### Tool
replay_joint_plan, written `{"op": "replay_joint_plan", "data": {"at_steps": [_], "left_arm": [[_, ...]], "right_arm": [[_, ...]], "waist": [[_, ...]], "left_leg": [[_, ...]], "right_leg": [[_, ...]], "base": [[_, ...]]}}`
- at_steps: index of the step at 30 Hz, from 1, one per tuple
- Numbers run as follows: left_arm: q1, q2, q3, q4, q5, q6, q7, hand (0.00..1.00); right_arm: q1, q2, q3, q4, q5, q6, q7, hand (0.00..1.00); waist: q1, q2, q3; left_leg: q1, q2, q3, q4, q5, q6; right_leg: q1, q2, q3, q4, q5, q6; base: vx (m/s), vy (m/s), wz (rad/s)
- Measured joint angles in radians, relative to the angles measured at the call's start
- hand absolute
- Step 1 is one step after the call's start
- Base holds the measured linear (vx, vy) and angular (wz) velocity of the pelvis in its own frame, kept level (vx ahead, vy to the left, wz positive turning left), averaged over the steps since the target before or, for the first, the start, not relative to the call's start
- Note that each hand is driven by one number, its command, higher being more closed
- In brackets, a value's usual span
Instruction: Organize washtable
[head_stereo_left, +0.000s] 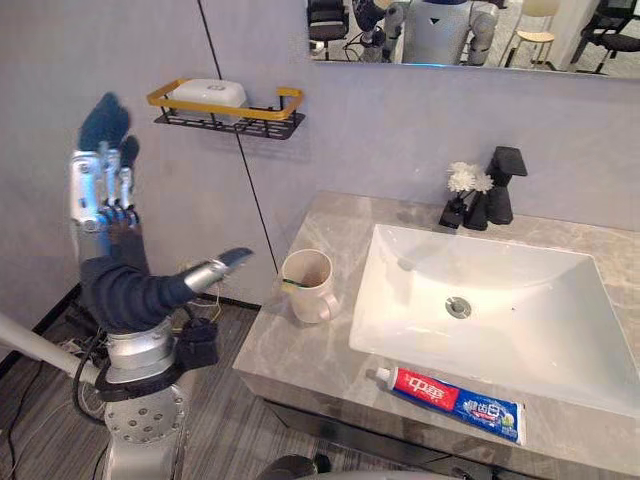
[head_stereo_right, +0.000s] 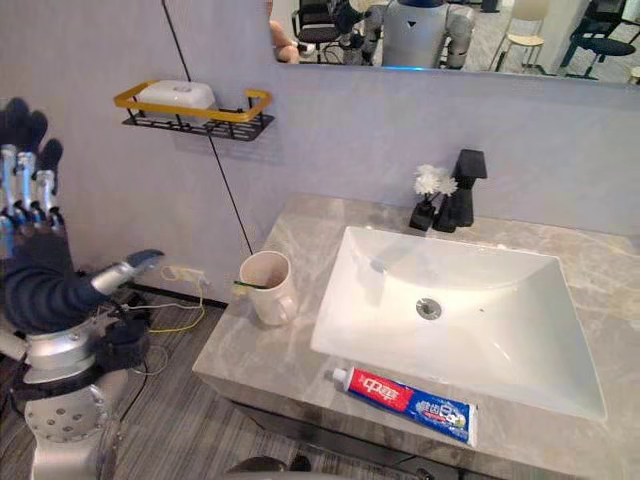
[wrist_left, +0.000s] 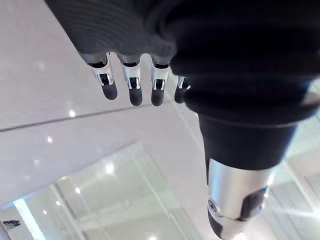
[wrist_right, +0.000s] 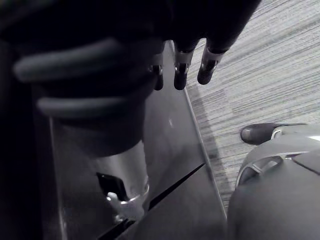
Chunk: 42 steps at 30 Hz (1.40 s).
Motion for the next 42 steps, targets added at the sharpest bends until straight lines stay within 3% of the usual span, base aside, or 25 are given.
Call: {"op": "replay_joint_plan", "data": {"at_steps": [7,12,17,26,32,42], "left_arm": [[-0.105,0.083,-0.24,0.02,0.059,-0.007,-0.092,0.0],[-0.127,0.081,-0.393,0.103,0.059,-0.001,-0.172,0.0],[-0.157,0.079,-0.505,0.213,0.073,0.022,-0.243,0.0],[-0.207,0.083,-0.613,0.333,0.183,0.037,-0.303,0.0],[-0.207,0.09,-0.664,0.381,0.216,0.037,-0.327,0.0],[-0.181,0.081,-0.718,0.493,0.246,0.051,-0.381,0.0]], "right_arm": [[-0.019,-0.011,0.049,0.055,-0.008,-0.021,0.031,0.0],[-0.034,-0.025,0.061,0.074,-0.008,-0.021,0.036,0.0],[-0.038,-0.024,0.065,0.073,-0.009,-0.021,0.037,0.0],[-0.03,-0.022,0.059,0.073,-0.01,-0.021,0.038,0.0],[-0.03,-0.019,0.056,0.073,-0.01,-0.021,0.038,0.0],[-0.033,-0.019,0.056,0.072,-0.01,-0.015,0.042,0.0]], "waist": [[-0.005,-0.015,-0.01],[-0.008,-0.018,-0.016],[-0.032,-0.019,-0.016],[-0.048,-0.023,-0.014],[-0.053,-0.036,-0.013],[-0.055,-0.036,-0.013]], "left_leg": [[0.028,0.031,0.007,-0.065,0.028,-0.026],[0.031,0.056,0.023,-0.072,0.04,-0.034],[0.045,0.073,0.03,-0.1,0.047,-0.044],[0.044,0.079,0.049,-0.106,0.047,-0.045],[0.045,0.082,0.055,-0.108,0.047,-0.045],[0.045,0.082,0.055,-0.117,0.047,-0.045]], "right_leg": [[-0.001,0.026,0.023,-0.015,-0.001,-0.014],[-0.016,0.045,0.045,-0.021,0.01,-0.024],[-0.016,0.057,0.06,-0.033,0.013,-0.031],[-0.027,0.065,0.077,-0.032,0.013,-0.032],[-0.031,0.065,0.085,-0.032,0.014,-0.032],[-0.03,0.065,0.088,-0.032,0.014,-0.032]], "base": [[-0.04,-0.048,-0.09],[0.03,-0.042,-0.12],[0.0,-0.027,-0.08],[0.0,-0.002,-0.05],[0.0,0.006,-0.03],[0.0,0.0,0.0]]}}
